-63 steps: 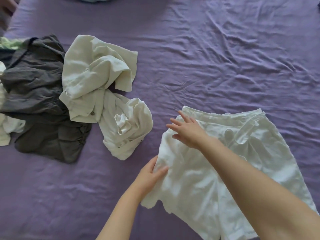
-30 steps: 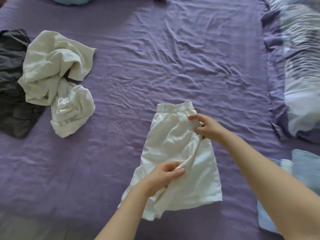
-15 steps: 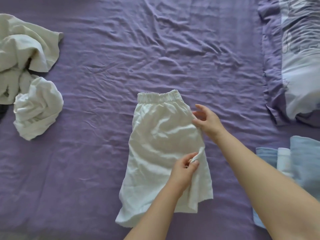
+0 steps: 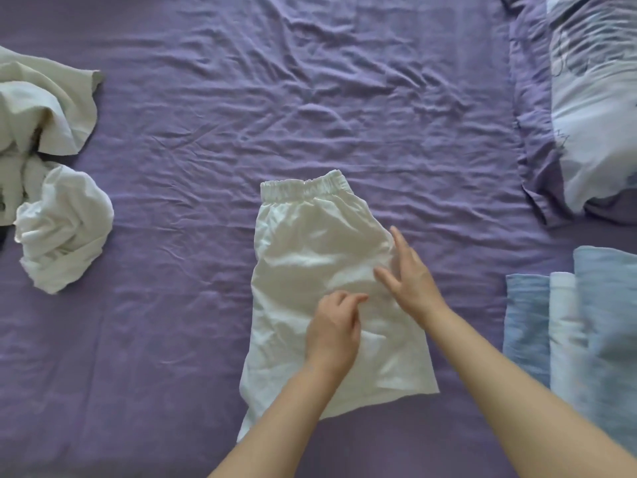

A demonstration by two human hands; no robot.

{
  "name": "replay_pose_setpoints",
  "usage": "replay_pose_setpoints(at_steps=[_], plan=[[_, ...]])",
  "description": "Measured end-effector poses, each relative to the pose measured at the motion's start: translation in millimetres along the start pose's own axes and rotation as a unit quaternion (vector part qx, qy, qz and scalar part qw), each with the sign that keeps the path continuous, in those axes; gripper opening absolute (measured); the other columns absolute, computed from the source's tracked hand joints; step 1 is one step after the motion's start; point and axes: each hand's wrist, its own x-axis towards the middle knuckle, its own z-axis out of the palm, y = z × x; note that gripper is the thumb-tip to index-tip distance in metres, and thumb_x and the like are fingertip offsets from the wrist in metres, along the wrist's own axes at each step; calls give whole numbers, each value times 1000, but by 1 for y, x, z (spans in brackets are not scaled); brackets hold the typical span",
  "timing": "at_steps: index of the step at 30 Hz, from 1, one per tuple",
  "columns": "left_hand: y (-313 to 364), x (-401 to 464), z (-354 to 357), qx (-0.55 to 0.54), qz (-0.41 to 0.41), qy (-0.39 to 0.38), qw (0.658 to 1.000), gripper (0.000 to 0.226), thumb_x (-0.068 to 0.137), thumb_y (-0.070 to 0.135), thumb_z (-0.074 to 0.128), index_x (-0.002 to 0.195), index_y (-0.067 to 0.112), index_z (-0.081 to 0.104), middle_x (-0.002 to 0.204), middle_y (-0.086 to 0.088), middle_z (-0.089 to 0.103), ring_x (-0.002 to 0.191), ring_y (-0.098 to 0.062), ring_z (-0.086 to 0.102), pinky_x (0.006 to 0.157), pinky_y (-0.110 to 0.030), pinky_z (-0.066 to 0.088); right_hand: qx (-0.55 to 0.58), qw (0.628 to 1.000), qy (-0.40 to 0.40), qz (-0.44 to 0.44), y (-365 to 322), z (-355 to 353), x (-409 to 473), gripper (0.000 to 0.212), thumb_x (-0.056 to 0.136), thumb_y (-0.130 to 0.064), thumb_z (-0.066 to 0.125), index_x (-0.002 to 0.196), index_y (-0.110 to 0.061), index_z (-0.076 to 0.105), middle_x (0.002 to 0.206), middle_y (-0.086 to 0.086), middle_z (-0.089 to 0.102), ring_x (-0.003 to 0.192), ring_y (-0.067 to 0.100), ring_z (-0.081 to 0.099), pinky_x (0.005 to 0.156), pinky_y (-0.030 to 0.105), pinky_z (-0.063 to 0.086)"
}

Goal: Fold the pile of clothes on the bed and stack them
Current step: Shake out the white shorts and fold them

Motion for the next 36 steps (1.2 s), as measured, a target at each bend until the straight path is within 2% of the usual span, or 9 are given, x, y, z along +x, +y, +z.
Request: replay_pose_setpoints(at_steps=[2,5,10,15,20,25,30,33,36], plan=[[-18,2,-14,160,4,44,986,45,85,5,60,127,22,61,138,-13,50,128,-37,43,103,-49,40,-60,998,-3,-34,9,14,-21,78,88,-13,64,151,-17,18,151,12,30,134,27,36,104,33,36],[-45,13,-26,324,-36,-103,940,66,95,32,47,151,40,13,160,-6,-12,146,-32,-15,115,-52,-7,-138,990,-16,-18,19,26,-36,69,94,-13,53,150,-32,19,152,8,19,126,29,43,83,42,50],[-63,24,-37,345,-40,-164,923,72,94,41,46,151,39,2,159,-6,-19,145,-33,-20,116,-53,-7,-275,960,56,18,4,34,-44,68,85,0,62,145,-23,39,151,20,28,123,39,46,89,46,45],[-77,-21,-53,185,-176,-49,966,81,91,34,55,153,31,3,160,-5,-13,146,-26,-13,118,-44,-2,-306,942,62,-127,-38,68,-83,72,57,-20,90,124,-13,64,137,27,48,125,44,48,95,60,41],[-103,-88,-79,-35,-313,-68,947,64,89,31,64,144,14,38,145,-7,38,131,-24,39,109,-39,34,-305,929,-104,-184,-62,125,-129,65,68,-41,83,126,-24,62,138,18,51,124,40,51,92,58,45],[-106,-124,-99,-367,-379,-108,843,33,94,21,60,126,19,56,106,4,68,77,1,66,63,-16,51,-341,914,-200,-93,-50,127,-132,50,99,-42,38,148,-35,26,161,1,4,147,24,1,116,45,2],[-88,-121,-107,-489,-320,-91,806,30,98,22,51,128,26,57,116,-2,69,108,-15,65,95,-29,51,71,976,-206,6,-99,109,-147,61,82,-71,48,138,-49,33,139,-38,29,135,-9,27,106,10,25],[-73,-110,-108,-527,-298,-82,792,33,97,15,52,128,28,57,112,4,68,103,-9,63,95,-27,46,102,980,-169,-27,-114,105,-159,79,82,-40,69,141,-46,17,138,-38,23,125,-27,18,97,-4,21],[-68,-101,-113,-506,-274,-71,815,44,96,2,47,132,26,53,111,7,65,99,-2,58,84,-19,43,103,993,-56,-12,-110,92,-154,64,82,5,62,127,-34,39,119,-12,51,111,-5,48,91,11,39]])
